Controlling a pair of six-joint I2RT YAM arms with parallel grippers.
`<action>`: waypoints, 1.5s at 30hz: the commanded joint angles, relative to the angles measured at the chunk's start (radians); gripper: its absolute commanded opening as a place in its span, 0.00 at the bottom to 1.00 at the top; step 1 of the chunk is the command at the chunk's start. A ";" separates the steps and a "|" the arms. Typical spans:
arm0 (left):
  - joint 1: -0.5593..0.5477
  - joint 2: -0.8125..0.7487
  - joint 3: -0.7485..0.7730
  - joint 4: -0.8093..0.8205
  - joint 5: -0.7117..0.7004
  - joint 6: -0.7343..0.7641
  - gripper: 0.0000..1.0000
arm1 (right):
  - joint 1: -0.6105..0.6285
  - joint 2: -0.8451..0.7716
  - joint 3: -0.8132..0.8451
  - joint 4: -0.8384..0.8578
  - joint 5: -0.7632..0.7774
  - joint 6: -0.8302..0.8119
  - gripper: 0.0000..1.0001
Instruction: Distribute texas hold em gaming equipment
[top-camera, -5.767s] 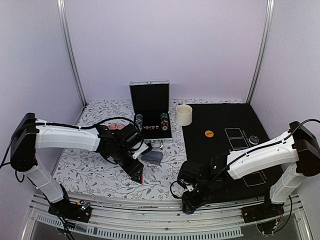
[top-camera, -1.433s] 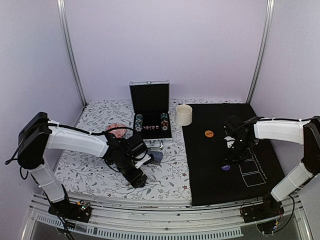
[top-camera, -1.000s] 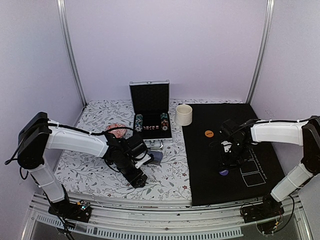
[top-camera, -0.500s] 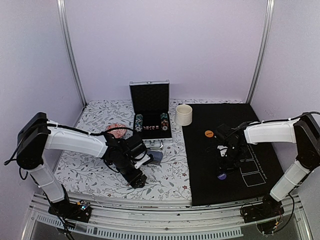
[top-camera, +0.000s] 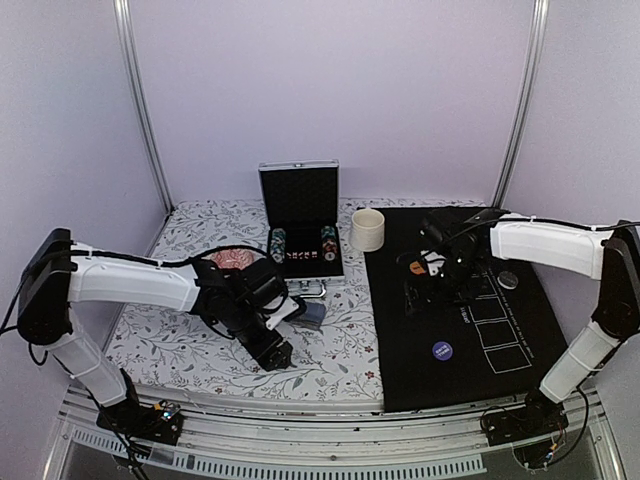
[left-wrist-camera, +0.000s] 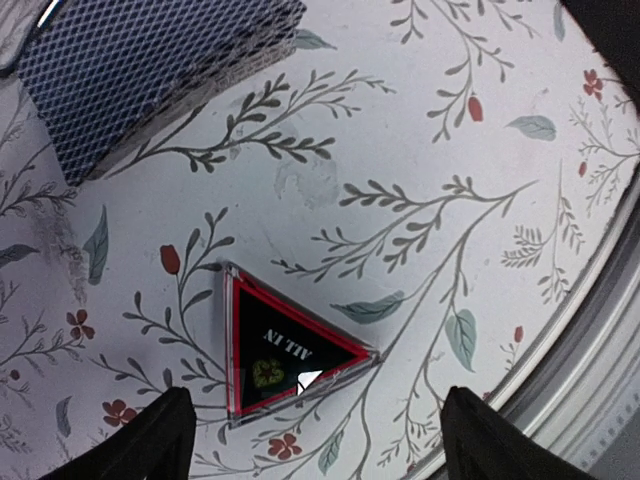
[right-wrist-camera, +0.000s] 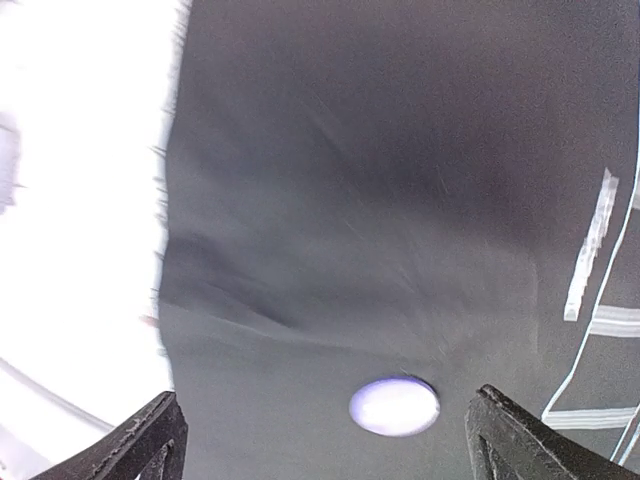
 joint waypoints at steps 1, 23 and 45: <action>0.037 -0.092 0.037 -0.012 0.042 0.046 0.87 | 0.004 -0.073 0.162 0.057 -0.099 -0.113 0.99; 0.567 0.084 0.507 0.114 0.378 0.868 0.83 | -0.008 -0.255 0.113 0.332 -0.305 -0.399 0.99; 0.575 0.581 0.786 0.145 0.224 1.020 0.58 | -0.041 -0.286 -0.035 0.375 -0.328 -0.400 0.99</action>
